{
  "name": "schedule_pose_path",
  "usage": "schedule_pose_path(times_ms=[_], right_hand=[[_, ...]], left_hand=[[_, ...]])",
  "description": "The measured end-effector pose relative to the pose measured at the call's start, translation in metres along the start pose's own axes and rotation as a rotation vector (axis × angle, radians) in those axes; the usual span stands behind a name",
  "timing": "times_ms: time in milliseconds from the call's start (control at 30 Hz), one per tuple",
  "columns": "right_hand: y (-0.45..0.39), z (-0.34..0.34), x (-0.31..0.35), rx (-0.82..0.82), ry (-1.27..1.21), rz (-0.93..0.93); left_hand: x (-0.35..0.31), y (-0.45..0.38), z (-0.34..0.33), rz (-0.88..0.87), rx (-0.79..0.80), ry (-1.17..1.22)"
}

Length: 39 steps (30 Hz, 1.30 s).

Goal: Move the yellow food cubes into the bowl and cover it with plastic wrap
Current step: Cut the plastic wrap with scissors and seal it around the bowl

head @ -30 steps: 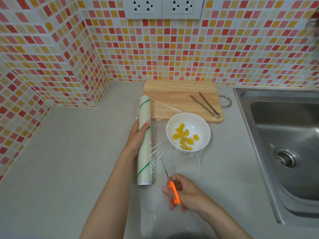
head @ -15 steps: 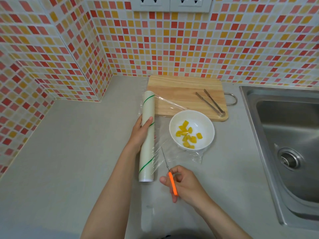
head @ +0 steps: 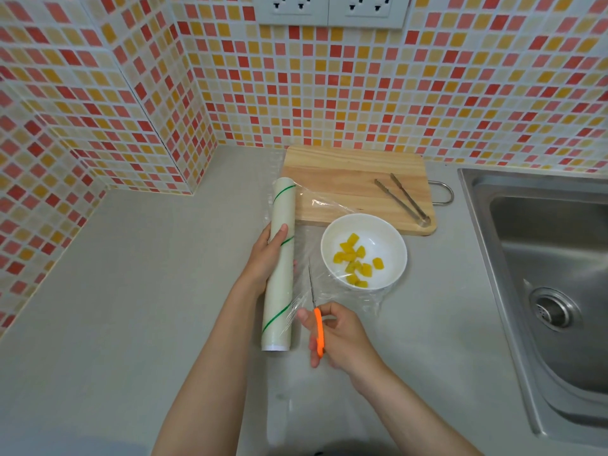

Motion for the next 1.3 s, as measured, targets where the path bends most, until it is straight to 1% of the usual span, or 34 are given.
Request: schedule_pose_path(times_ms=[400, 667, 800, 967, 1167, 1300], right_hand=[[-0.014, -0.009, 0.019, -0.024, -0.02, -0.022], [-0.019, -0.018, 0.035, -0.029, -0.092, -0.021], [-0.021, -0.022, 0.042, -0.016, -0.135, -0.02], [-0.027, -0.023, 0.048, -0.033, -0.184, -0.02], [-0.037, -0.025, 0.057, -0.029, -0.19, -0.023], [-0.044, -0.024, 0.065, -0.009, -0.212, -0.052]], left_hand=[[-0.005, 0.007, 0.003, 0.003, 0.032, 0.016], [-0.011, 0.012, 0.005, 0.006, 0.052, 0.038], [-0.015, 0.018, 0.007, -0.028, 0.036, -0.005], [-0.02, 0.026, 0.014, -0.021, 0.019, -0.044], [-0.022, 0.034, 0.013, 0.015, 0.071, 0.033], [-0.023, 0.034, 0.014, 0.02, 0.084, 0.005]])
Point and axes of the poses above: each hand's wrist, its own y-axis away from the middle knuckle, its own z-axis out of the back of the hand, x = y × z, the point moved 7 cm from there along -y, towards the middle knuckle, and after that the axes turned 1 degree about -z, right-handed, at the moved point
